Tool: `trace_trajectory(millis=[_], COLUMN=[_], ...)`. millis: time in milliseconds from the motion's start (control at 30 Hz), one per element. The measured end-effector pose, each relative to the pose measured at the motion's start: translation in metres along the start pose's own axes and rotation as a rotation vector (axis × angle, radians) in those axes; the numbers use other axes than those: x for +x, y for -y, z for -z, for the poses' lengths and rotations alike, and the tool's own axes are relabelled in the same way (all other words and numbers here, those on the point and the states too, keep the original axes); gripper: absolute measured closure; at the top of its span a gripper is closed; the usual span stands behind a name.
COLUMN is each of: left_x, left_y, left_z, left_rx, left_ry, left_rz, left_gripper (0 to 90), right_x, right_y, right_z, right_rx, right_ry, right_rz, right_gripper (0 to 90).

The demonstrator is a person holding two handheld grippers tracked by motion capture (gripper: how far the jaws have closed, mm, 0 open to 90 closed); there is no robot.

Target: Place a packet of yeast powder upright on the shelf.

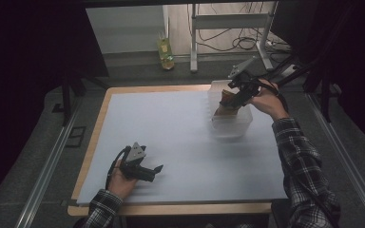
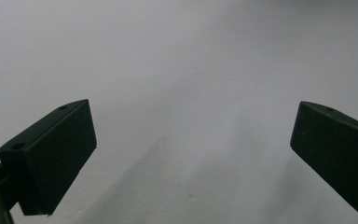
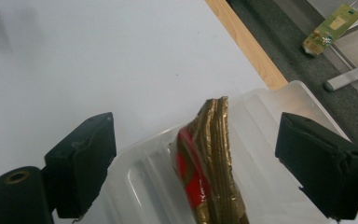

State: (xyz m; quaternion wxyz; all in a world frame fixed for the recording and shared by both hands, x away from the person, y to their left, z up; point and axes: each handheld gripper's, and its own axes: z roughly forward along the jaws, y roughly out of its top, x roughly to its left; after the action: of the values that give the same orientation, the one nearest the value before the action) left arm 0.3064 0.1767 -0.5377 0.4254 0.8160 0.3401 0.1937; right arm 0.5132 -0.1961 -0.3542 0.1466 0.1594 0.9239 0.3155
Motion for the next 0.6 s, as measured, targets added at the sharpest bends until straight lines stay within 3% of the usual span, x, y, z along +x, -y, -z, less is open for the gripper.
trace_trajectory(millis=[400,600], left_x=[0.000,0.000], left_y=[0.000,0.000], left_z=[0.001,0.001], left_rx=[-0.008,-0.012], left_ry=[-0.003,0.000], left_rz=[0.003,0.005], left_gripper=[0.1,0.0], right_x=[0.009,0.013], right_y=[0.000,0.001], right_z=[0.010,0.013], right_rx=[-0.076,-0.092], right_ry=[0.010,0.000], right_rz=[-0.065,-0.078], right_gripper=[9.4,3.0])
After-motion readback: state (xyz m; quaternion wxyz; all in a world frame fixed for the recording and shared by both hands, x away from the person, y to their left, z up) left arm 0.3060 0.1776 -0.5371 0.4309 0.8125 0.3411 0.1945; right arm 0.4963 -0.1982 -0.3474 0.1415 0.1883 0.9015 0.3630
